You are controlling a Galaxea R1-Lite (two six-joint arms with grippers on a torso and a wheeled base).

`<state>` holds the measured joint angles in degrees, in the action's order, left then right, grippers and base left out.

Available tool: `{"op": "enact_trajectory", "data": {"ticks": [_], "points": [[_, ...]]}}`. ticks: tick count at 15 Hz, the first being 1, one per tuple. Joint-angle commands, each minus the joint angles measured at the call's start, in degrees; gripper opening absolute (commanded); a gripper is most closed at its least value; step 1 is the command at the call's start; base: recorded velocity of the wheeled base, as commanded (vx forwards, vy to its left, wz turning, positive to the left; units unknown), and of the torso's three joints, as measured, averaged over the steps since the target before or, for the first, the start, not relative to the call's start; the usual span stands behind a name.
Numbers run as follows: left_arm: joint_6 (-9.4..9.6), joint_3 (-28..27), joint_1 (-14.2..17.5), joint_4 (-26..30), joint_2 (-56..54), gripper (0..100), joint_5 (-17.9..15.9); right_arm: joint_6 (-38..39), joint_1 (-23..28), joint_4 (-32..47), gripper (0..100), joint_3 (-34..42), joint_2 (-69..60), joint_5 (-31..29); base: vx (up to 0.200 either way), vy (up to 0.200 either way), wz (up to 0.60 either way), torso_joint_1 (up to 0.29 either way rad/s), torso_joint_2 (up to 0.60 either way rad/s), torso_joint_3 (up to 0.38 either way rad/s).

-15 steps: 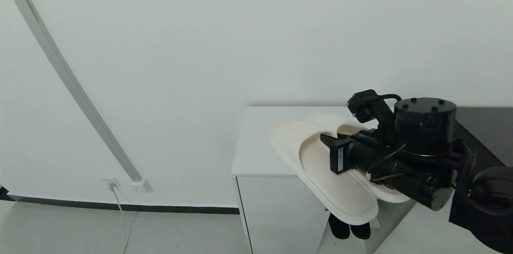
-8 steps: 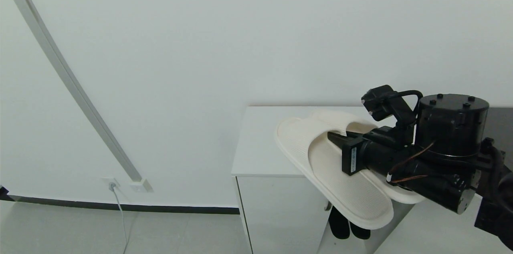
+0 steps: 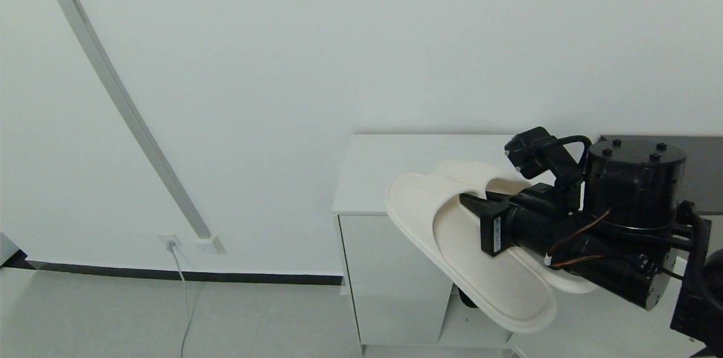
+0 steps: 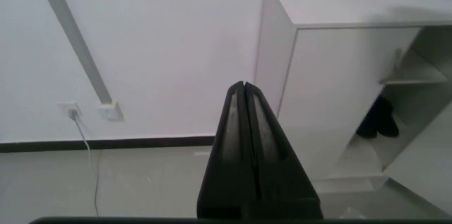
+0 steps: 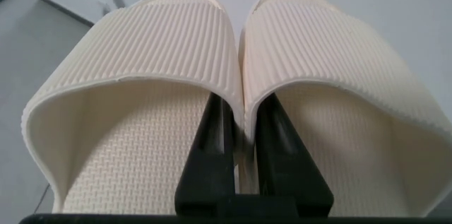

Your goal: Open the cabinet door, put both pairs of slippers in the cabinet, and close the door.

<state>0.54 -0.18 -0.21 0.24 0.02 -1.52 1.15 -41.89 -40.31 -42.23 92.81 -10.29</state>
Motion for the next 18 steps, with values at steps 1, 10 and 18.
{"op": "enact_trajectory", "data": {"ticks": [1, 10, 18], "points": [[-0.01, 0.01, 0.03, 0.02, -0.02, 0, 0.03, 0.0, -0.12, -0.03, 0, 0.13, 0.36, 0.01, 0.0, 0.0, 0.0, 0.0, 0.0, 0.0], [0.08, 0.01, 0.03, 0.02, 0.06, 0, 0.03, 0.08, -1.97, -0.03, 0, 1.27, 1.41, 0.01, 0.0, 0.0, 0.0, 0.0, 0.0, 0.0], [0.08, 0.09, 0.03, 0.02, 0.06, 0, 0.03, 0.08, -2.23, -0.03, 0, 1.18, 2.11, -0.08, 0.0, 0.0, 0.0, 0.0, 0.0, 0.0]]}}
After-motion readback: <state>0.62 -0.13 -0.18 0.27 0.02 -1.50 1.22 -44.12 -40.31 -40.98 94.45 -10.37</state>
